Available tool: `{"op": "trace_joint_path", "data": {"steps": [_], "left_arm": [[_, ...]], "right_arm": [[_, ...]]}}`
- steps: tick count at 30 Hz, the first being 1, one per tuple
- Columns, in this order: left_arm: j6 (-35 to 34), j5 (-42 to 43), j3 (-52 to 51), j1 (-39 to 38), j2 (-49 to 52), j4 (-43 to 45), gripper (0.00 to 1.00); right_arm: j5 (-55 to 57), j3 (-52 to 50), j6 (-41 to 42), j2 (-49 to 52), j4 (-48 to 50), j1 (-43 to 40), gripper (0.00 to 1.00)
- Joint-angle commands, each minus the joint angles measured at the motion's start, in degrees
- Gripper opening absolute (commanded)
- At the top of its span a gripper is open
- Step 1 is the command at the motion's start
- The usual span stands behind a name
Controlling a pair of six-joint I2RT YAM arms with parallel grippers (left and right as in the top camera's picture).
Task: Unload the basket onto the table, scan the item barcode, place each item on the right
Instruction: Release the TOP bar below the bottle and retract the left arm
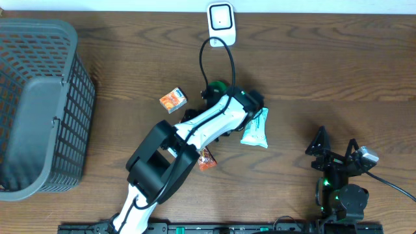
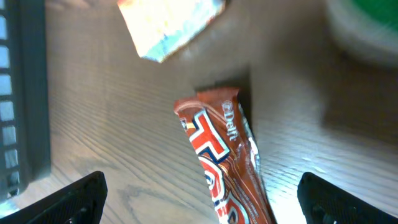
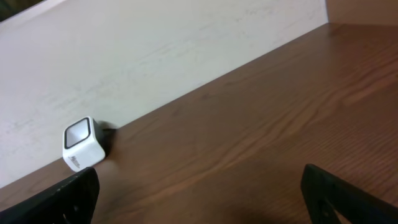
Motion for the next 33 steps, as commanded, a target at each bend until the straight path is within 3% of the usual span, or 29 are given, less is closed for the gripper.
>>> {"op": "trace_joint_path", "data": {"steps": [1, 3, 10, 14, 22, 33], "left_arm": [[1.55, -3.67, 4.63, 0.09, -6.40, -1.14, 0.98], [1.57, -6.67, 5.44, 0.09, -9.55, -0.66, 0.98], [5.55, -28.79, 6.45, 0.20, -24.02, 6.23, 0.98], [13.20, -36.02, 6.45, 0.59, -32.85, 15.45, 0.98], [29.42, -38.05, 6.45, 7.10, -46.31, 31.26, 0.98], [31.10, -38.01, 6.45, 24.94, -57.00, 39.52, 0.98]], "right_arm": [[0.11, -0.04, 0.44, -0.17, -0.20, 0.61, 0.99], [0.11, -0.04, 0.42, -0.17, -0.20, 0.61, 0.99], [0.11, -0.04, 0.42, -0.17, -0.20, 0.61, 0.99], [0.11, -0.04, 0.42, -0.17, -0.20, 0.61, 0.99], [0.11, -0.04, 0.42, -0.17, -0.20, 0.61, 0.99], [0.11, -0.04, 0.42, -0.17, -0.20, 0.61, 0.99]]}}
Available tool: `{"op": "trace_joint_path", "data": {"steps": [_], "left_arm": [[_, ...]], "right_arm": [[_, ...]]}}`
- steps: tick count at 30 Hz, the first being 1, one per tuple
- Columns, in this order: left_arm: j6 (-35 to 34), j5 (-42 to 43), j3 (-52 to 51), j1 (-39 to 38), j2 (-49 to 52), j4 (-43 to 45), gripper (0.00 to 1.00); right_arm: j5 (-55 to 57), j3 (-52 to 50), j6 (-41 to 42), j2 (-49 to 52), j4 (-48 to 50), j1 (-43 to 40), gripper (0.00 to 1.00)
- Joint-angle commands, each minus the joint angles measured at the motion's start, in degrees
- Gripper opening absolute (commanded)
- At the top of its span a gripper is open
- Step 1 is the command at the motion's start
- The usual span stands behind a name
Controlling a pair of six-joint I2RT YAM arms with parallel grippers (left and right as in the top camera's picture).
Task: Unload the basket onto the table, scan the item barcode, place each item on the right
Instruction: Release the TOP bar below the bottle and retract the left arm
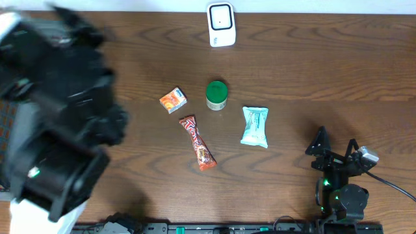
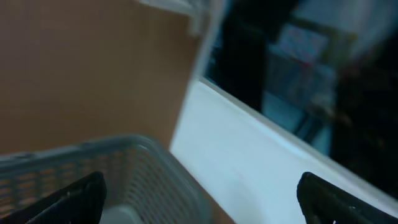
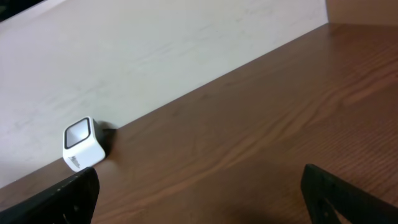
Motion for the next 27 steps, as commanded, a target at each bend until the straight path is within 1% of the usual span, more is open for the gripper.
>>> {"op": "trace_joint_path", "data": {"steps": [1, 6, 10, 17, 27], "left_arm": [[1.73, -1.22, 0.57, 5.14, -2.19, 0.31, 0.98], [1.73, -1.22, 0.17, 9.94, -3.61, 0.13, 0.98], [1.64, -1.20, -1.97, 11.76, -5.62, -1.90, 0.98], [-2.43, -0.48, -6.05, 11.76, -9.86, -1.62, 0.98], [-2.62, -0.11, -6.49, 11.76, -16.83, -1.46, 0.98]], "right_arm": [[0.13, -0.04, 0.39, -0.17, -0.22, 0.59, 0.99], [0.11, -0.04, 0.39, -0.17, -0.22, 0.59, 0.99], [0.11, -0.04, 0.39, -0.15, -0.22, 0.59, 0.99], [0.11, -0.04, 0.39, -0.15, -0.22, 0.59, 0.99], [0.11, -0.04, 0.39, -0.15, -0.22, 0.59, 0.99]]}}
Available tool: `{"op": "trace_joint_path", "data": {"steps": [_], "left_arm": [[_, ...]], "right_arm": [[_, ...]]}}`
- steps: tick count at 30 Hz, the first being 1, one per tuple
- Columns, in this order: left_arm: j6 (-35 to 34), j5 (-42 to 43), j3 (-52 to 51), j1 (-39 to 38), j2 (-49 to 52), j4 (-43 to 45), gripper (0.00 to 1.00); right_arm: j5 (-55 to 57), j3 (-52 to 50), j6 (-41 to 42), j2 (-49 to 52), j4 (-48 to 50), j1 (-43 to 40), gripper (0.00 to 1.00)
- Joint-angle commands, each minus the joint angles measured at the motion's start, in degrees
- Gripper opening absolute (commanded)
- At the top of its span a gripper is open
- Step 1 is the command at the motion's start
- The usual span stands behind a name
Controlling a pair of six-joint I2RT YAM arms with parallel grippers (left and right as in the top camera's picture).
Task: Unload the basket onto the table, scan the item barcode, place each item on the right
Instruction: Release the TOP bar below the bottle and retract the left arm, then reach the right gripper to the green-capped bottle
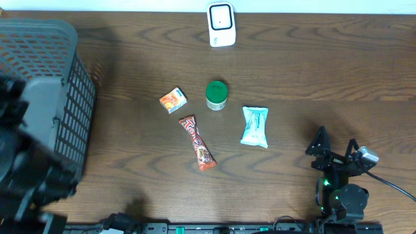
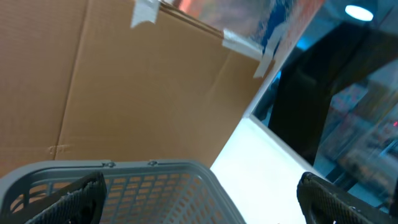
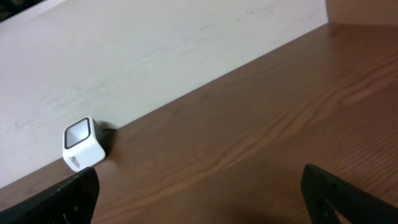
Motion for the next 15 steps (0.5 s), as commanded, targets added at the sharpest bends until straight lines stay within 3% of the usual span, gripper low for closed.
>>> {"op": "trace_joint_path", "data": {"steps": [1, 15], "left_arm": [[-0.74, -0.09, -0.17, 0.31, -3.52, 0.28, 0.98], [-0.74, -0.07, -0.24, 0.31, -12.61, -0.59, 0.98]], "right_arm": [[0.11, -0.04, 0.42, -0.15, -0.22, 0.59, 0.99], [-1.57, -0.04, 4.68, -0.15, 0.70, 0.59, 0.99]]}}
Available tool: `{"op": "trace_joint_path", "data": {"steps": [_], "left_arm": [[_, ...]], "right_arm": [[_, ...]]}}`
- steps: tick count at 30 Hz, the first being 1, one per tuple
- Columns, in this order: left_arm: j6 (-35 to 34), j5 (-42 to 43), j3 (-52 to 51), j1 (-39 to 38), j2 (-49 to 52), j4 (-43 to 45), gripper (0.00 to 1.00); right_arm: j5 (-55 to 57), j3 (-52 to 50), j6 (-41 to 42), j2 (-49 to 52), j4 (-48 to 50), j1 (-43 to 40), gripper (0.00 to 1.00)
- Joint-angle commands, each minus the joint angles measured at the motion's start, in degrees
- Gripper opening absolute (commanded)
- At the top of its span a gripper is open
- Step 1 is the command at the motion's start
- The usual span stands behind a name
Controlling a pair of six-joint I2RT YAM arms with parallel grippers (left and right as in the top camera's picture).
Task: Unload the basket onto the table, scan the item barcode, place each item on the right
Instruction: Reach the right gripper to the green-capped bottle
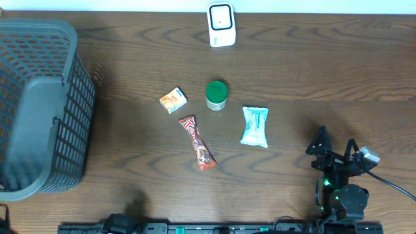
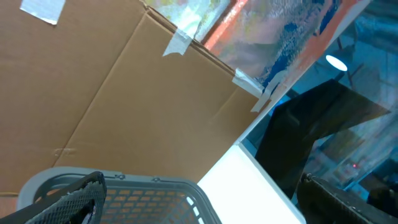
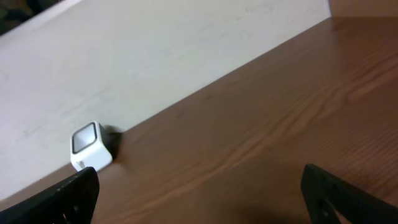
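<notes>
Four items lie mid-table in the overhead view: a small orange box [image 1: 173,100], a green-lidded tub [image 1: 216,95], a teal packet [image 1: 254,126] and a red candy bar [image 1: 197,142]. The white scanner [image 1: 221,24] stands at the far edge and also shows as the scanner [image 3: 91,147] in the right wrist view. My right gripper [image 1: 336,146] rests near the front right, open and empty, its jaws [image 3: 199,186] aimed across bare wood. My left arm is outside the overhead view. Its gripper [image 2: 200,186] is open and empty, facing the basket rim [image 2: 124,180] and a cardboard wall.
A large grey mesh basket [image 1: 39,107] fills the table's left end. A white wall [image 3: 155,56] runs behind the table's far edge. Brown cardboard [image 2: 93,93] and dark room clutter stand beyond the basket in the left wrist view.
My left arm, a blur at the lower left over the basket, has left the overhead view, and its camera now tilts higher. The right wrist view has shifted slightly. The items have not moved.
My left gripper was open low over the red candy bar at mid-table. Then the arm was up at the left over the basket, then at the lower left corner, and now out of the overhead view. It carried nothing, and all items stayed put.
</notes>
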Motion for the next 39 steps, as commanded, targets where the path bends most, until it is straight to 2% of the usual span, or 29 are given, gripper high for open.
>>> {"op": "trace_joint_path", "data": {"steps": [1, 5, 10, 14, 20, 26, 33, 35, 39], "left_arm": [[-0.74, -0.04, -0.24, 0.31, -0.50, -0.22, 0.98], [-0.74, 1.38, -0.63, 0.31, -0.50, -0.28, 0.98], [-1.68, 4.76, -2.03, 0.31, -0.48, -0.24, 0.98], [-2.05, 5.09, -2.43, 0.31, -0.48, -0.22, 0.98], [-2.01, 5.07, -2.40, 0.31, -0.48, -0.04, 0.98], [-2.03, 5.07, -2.40, 0.31, -0.48, -0.04, 0.98], [-2.01, 5.05, -2.40, 0.31, -0.48, -0.04, 0.98], [-2.01, 5.03, -2.40, 0.31, -0.48, -0.02, 0.98], [-2.01, 4.85, -2.40, 0.31, -0.48, 0.02, 0.98]], "right_arm": [[-4.11, -0.04, 3.13, -0.15, -0.11, 0.59, 0.99], [-22.18, -0.04, 8.96, -0.15, 1.27, 0.59, 0.99], [-33.64, 0.52, 9.05, 0.55, -0.87, 0.61, 0.99], [-35.47, 4.42, 9.25, 3.34, -7.91, 0.76, 0.99], [-35.60, 15.34, 1.36, 13.49, -14.43, 3.91, 0.99], [-31.74, 28.68, -4.90, 32.26, -16.81, 14.84, 0.99], [-22.05, 47.47, -7.82, 65.64, -19.10, 31.76, 0.99], [-21.99, 56.50, -7.80, 74.95, -24.63, 33.09, 0.99], [-21.92, 80.63, -11.10, 92.11, -44.63, 32.79, 0.99]]}}
